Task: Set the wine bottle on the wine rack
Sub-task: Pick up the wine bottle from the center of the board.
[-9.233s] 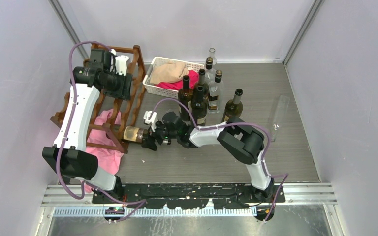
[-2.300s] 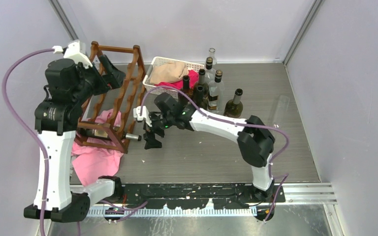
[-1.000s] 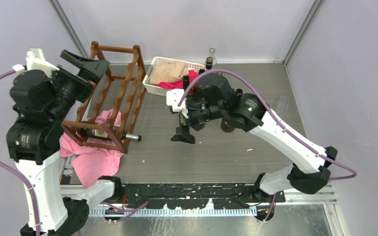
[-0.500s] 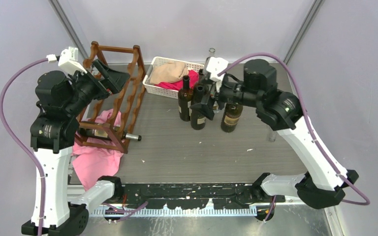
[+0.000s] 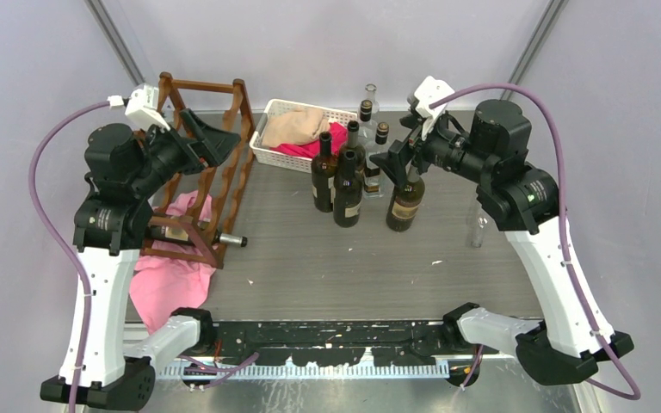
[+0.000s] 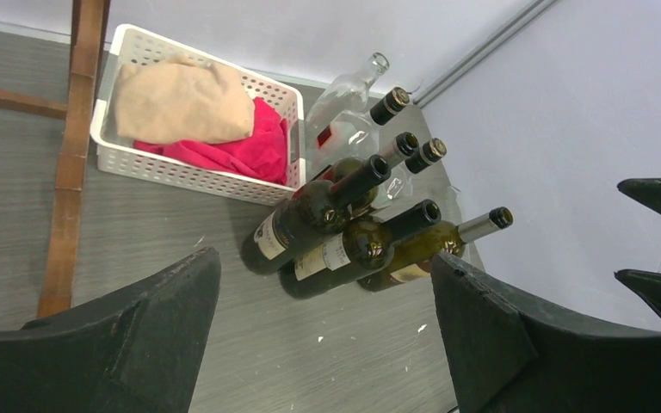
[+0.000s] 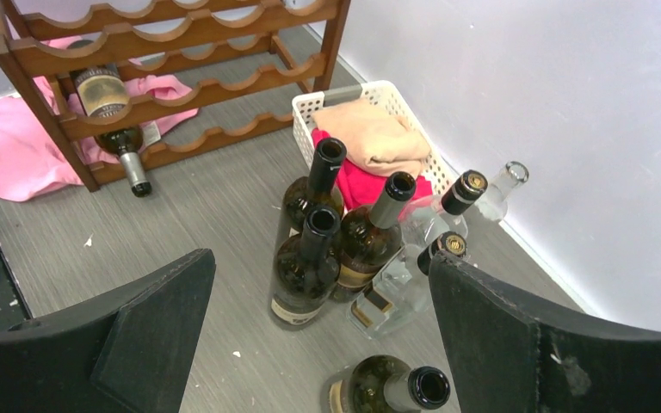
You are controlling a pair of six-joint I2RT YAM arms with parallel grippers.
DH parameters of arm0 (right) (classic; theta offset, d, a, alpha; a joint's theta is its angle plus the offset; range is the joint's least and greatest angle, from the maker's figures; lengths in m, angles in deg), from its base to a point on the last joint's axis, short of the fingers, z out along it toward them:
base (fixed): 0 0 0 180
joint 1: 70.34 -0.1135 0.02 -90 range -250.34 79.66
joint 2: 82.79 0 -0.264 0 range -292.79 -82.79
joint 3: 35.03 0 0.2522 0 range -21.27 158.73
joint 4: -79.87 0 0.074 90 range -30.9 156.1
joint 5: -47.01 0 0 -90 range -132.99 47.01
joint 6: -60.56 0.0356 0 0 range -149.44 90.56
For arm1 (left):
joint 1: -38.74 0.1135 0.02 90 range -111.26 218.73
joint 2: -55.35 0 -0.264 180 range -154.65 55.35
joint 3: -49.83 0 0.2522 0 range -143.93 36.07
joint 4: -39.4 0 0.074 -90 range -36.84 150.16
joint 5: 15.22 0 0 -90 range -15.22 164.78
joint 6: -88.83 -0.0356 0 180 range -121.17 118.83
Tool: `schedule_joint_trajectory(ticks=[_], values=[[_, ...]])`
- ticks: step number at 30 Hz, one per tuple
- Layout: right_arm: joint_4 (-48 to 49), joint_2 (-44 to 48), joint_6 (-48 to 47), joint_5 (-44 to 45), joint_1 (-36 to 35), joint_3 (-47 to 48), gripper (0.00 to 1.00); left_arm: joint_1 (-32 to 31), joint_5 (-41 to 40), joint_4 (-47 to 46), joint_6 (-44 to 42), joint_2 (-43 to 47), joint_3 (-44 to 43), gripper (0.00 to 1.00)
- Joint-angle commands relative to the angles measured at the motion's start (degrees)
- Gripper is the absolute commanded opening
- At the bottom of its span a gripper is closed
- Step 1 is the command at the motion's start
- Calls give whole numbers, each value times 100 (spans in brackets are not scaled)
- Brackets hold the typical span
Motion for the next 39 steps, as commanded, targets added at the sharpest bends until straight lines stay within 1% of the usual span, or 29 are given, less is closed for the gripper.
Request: schedule_joint_trajectory(ticks=[1,5,8,14,22,29,32,35,37,39], values=[[155,-6,67,61,99,-57,100,-9,371,-907,84,54,171,91],[94,-43,16,68,181,-125,100,-9,501,-1033,66,-25,196,92],[40,-79,88,-99,231,-150,100,-9,499,-1047,0,-33,226,92],[36,-60,177,-385,281,-315,100,0,625,-1558,318,47,429,94],[129,97,29,-657,299,-656,100,-3,643,-1631,395,97,535,94],[349,276,-113,-1049,289,-1016,100,0,682,-1894,616,140,587,94],[630,366,-25,-1032,288,-1241,100,-2,677,-1904,630,145,578,94],[1190,461,291,-643,292,-1527,100,7,694,-1899,631,115,582,94],[1224,333,460,-522,292,-1426,100,8,711,-1910,638,94,572,94],[1033,118,640,-518,299,-1189,100,6,730,-1943,647,83,570,94]])
